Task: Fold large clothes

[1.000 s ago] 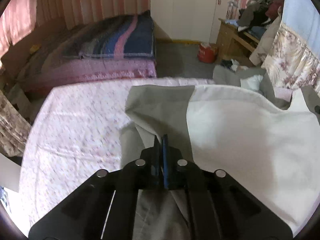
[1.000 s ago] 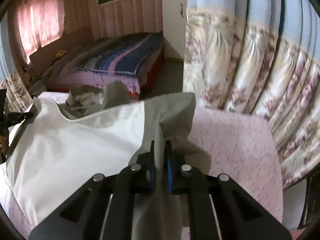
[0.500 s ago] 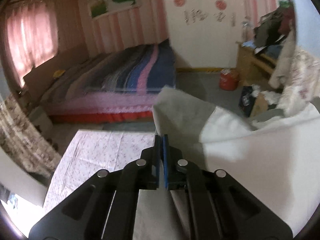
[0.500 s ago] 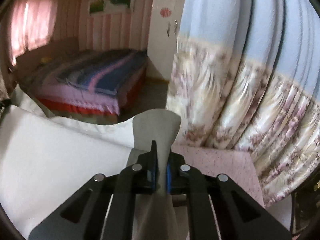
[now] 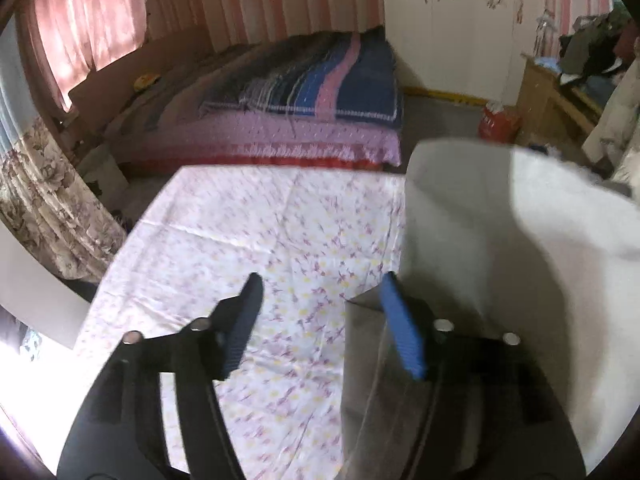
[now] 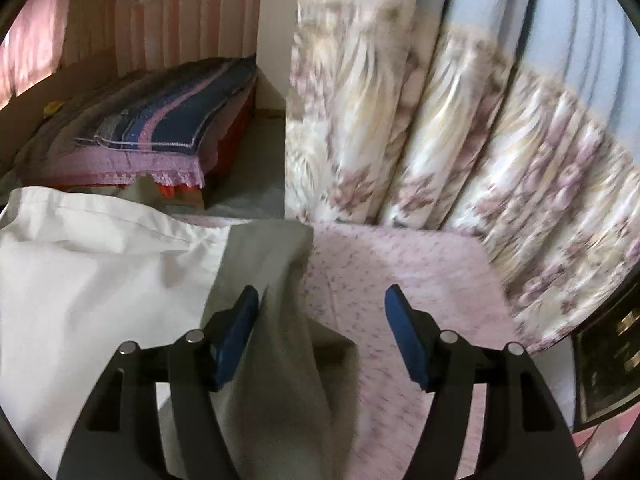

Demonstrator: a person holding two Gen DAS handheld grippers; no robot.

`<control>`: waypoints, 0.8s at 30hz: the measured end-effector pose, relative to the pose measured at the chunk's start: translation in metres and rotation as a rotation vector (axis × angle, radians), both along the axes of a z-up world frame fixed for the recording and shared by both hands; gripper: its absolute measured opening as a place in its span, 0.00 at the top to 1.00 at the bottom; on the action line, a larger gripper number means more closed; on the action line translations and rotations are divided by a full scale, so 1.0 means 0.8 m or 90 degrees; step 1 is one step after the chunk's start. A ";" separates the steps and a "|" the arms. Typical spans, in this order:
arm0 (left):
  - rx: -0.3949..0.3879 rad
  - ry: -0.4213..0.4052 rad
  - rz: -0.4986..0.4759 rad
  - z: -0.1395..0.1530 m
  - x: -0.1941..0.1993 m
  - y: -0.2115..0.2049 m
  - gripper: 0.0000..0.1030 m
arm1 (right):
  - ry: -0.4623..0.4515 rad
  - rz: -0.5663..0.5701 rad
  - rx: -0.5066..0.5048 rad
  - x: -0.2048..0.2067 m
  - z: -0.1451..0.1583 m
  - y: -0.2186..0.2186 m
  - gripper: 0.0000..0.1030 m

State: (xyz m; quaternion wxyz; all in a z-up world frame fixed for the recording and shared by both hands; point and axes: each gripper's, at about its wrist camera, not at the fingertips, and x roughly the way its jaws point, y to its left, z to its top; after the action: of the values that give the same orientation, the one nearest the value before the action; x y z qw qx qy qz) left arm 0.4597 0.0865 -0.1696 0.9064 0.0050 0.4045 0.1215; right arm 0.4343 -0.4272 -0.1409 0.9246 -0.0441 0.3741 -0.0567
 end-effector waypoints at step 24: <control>0.049 0.010 -0.101 -0.055 -0.170 -0.160 0.10 | 0.021 0.133 0.019 -0.180 -0.073 0.122 0.14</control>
State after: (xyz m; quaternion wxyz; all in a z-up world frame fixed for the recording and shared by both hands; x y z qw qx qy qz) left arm 0.3234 -0.0418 -0.2140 0.9092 0.0727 0.4049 0.0647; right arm 0.2904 -0.3292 -0.1991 0.9197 -0.0698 0.3836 0.0467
